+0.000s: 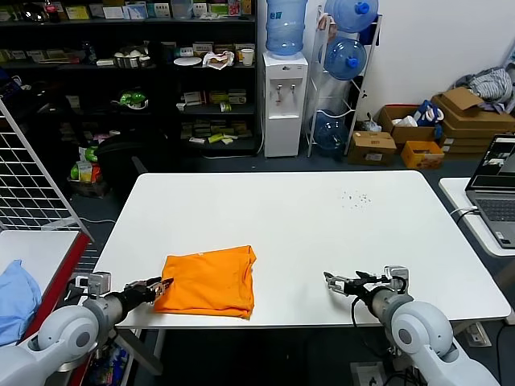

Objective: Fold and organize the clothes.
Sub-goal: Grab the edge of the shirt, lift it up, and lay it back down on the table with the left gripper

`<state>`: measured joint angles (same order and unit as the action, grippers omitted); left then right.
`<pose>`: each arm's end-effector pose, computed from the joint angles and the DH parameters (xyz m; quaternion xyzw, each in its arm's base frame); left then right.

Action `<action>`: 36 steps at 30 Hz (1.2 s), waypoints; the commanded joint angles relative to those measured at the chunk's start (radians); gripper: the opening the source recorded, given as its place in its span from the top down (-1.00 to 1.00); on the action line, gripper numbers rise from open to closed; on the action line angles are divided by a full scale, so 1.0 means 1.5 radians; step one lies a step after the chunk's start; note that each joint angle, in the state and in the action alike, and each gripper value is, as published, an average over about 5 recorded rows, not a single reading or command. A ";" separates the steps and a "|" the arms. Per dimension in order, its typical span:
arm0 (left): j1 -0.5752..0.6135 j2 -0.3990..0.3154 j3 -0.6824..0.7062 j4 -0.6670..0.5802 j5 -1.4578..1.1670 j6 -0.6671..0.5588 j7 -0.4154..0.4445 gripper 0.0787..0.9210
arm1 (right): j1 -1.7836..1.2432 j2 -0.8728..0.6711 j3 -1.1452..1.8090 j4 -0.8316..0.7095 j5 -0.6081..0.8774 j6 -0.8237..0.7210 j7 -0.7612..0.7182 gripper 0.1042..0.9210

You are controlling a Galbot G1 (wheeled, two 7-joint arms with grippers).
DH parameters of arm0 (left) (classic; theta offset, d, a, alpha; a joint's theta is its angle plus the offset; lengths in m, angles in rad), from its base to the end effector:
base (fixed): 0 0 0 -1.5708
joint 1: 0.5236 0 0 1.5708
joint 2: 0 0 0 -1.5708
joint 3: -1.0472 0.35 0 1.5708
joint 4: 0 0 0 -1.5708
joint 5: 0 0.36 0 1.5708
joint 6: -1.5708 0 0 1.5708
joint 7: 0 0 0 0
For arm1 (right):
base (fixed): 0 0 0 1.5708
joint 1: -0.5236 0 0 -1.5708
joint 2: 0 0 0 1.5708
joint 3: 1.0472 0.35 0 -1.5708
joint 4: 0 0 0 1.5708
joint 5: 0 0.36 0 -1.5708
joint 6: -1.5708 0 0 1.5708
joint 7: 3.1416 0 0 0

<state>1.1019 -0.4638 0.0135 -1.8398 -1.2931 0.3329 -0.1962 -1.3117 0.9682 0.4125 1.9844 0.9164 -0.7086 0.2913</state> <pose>0.2828 0.1480 -0.2885 -0.1424 -0.9104 0.0557 0.3844 0.2666 -0.0863 -0.2689 0.0788 -0.9249 -0.0678 0.3658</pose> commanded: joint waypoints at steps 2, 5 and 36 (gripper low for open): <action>0.001 -0.005 -0.003 -0.006 0.002 -0.001 -0.004 0.34 | 0.000 -0.001 0.001 0.000 0.001 0.001 0.001 -1.00; 0.002 -0.009 -0.011 -0.020 0.001 -0.004 -0.022 0.57 | 0.000 -0.001 0.001 0.000 0.000 0.002 0.001 -1.00; 0.137 0.066 -0.346 -0.145 0.038 0.001 -0.222 0.93 | 0.006 -0.010 0.009 0.000 -0.005 0.015 -0.009 -1.00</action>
<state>1.2309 -0.4576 -0.3052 -2.1066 -1.2418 0.3365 -0.4772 -1.3039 0.9518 0.4273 1.9845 0.9104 -0.6879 0.2792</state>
